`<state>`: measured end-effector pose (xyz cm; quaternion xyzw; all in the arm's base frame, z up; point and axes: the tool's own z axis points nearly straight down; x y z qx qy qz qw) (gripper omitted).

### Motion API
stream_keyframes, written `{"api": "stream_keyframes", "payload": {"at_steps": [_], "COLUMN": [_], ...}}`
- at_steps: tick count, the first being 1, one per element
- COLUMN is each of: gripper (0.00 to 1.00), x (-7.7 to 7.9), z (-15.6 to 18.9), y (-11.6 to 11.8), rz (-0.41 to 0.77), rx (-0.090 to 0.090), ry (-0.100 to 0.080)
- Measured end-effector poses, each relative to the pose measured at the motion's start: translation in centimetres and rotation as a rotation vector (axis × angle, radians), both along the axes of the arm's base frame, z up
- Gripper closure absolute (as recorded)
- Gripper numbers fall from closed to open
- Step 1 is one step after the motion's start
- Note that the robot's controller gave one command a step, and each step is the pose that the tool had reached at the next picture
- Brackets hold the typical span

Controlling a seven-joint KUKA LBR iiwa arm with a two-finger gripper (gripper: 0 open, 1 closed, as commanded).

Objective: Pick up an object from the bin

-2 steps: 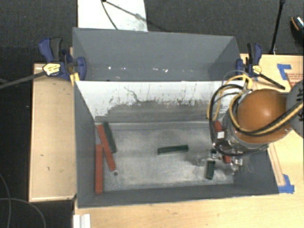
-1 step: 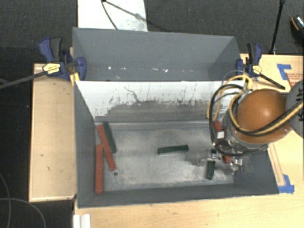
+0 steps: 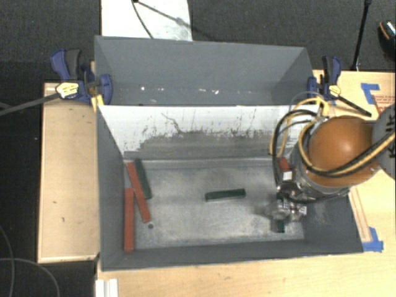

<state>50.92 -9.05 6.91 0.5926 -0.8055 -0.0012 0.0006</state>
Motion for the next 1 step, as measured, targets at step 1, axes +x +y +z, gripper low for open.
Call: {"api": "stream_keyframes", "payload": {"at_steps": [1], "gripper": [1.0], "x": [0.2], "z": [7.9], "y": [0.01], "rz": [-0.004], "rx": [-0.002], "ry": [-0.011]}}
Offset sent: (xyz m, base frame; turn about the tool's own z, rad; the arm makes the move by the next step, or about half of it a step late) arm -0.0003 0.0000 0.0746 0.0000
